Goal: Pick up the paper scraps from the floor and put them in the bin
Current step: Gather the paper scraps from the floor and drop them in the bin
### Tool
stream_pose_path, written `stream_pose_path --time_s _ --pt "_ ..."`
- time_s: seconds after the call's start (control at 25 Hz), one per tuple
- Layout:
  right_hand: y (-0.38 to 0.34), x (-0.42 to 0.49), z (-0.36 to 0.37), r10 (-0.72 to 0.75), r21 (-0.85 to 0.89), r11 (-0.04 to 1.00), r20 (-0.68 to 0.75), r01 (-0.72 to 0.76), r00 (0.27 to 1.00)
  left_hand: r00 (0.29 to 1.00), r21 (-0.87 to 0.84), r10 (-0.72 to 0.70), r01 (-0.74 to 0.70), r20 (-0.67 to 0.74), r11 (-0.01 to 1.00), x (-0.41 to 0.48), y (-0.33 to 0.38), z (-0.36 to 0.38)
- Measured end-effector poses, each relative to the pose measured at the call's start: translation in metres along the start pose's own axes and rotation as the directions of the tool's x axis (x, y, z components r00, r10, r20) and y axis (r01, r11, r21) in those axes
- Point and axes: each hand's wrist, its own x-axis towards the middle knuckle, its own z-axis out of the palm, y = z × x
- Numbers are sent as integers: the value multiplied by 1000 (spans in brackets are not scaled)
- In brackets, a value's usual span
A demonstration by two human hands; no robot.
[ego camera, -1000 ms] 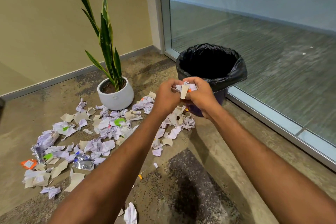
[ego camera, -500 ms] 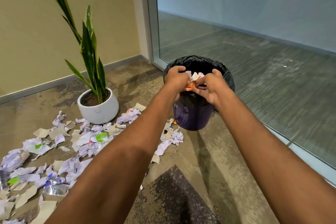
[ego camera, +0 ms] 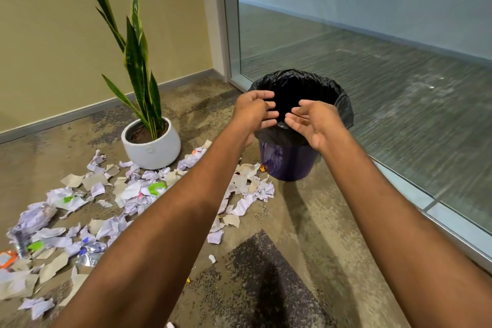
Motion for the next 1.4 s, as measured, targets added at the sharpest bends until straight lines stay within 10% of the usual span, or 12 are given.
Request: stream_pose_path --time_s 0.48,0.88,1.4 --pt "118 -10 -1 147 -560 829 225 4 963 963 414 -240 270 -123 869 -23 -125 -114" --pt "210 21 -49 285 -970 -63 206 233 936 894 968 -444 159 -58 194 -70 -228 -158" --pt "256 -17 -26 275 -884 -83 423 460 863 968 826 -222 221 -120 519 -69 -253 -150"
